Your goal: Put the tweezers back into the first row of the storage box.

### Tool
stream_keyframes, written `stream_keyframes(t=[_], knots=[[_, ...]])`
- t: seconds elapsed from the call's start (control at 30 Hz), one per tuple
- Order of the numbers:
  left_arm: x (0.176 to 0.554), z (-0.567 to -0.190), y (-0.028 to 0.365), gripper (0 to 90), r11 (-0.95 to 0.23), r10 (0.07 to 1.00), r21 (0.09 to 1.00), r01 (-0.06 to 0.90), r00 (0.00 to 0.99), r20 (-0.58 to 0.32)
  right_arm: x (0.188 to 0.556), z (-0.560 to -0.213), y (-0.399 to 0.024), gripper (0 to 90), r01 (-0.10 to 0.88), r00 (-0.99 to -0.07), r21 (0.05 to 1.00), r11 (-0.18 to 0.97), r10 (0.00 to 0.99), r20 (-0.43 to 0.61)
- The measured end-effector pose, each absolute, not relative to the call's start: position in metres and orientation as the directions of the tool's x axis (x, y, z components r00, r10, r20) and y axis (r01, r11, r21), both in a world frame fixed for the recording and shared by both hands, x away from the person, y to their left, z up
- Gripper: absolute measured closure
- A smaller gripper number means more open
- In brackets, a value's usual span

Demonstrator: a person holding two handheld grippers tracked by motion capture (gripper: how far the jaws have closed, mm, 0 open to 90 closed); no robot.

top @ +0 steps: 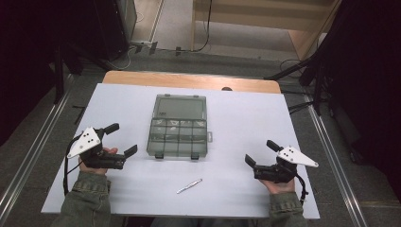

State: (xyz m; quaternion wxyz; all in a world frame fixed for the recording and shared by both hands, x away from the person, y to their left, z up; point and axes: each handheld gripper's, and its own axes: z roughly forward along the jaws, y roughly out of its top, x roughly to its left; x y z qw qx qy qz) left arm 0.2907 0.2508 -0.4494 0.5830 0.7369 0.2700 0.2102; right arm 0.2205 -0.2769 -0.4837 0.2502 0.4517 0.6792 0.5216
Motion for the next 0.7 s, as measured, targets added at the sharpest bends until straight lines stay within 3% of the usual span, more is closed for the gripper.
stream_keyframes(t=[0.7], knots=[[0.291,-0.449,0.251,0.0,-0.166,0.645,0.975,0.149,0.764,-0.007,0.227,-0.478,-0.255,0.0,0.371,-0.549,0.916,0.152,0.832,0.084]])
